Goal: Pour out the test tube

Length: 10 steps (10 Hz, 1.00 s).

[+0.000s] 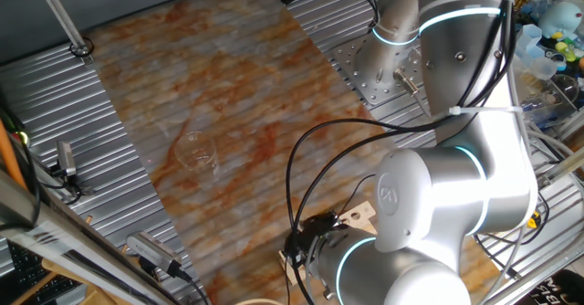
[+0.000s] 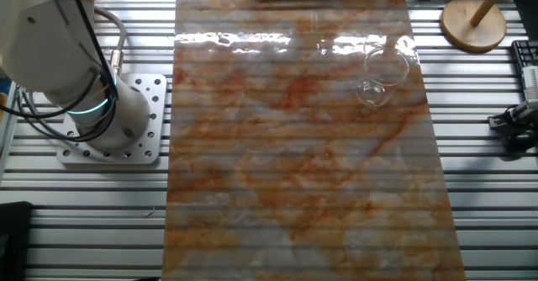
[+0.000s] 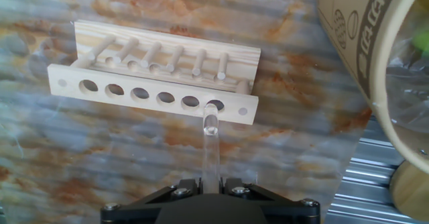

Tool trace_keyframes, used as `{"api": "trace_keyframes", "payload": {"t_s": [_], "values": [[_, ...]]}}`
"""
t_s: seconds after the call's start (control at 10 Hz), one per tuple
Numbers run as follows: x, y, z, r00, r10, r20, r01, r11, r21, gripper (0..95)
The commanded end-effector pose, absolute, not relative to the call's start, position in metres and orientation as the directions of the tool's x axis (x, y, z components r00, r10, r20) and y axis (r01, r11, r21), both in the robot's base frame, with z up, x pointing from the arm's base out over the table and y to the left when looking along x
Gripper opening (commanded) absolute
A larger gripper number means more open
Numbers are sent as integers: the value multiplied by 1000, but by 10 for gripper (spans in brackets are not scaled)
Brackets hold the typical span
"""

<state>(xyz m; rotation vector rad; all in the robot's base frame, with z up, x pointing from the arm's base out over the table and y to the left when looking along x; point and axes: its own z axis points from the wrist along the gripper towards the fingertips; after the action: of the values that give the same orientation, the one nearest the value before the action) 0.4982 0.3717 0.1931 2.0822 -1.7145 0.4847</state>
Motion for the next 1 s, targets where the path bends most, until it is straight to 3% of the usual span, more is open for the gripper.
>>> {"api": "trace_keyframes", "payload": {"t_s": [0.1, 1.0], "values": [[498, 371, 192, 187, -843, 504, -982, -169, 83, 0], [500, 371, 184, 185, -840, 510, -983, -166, 83, 0]]}}
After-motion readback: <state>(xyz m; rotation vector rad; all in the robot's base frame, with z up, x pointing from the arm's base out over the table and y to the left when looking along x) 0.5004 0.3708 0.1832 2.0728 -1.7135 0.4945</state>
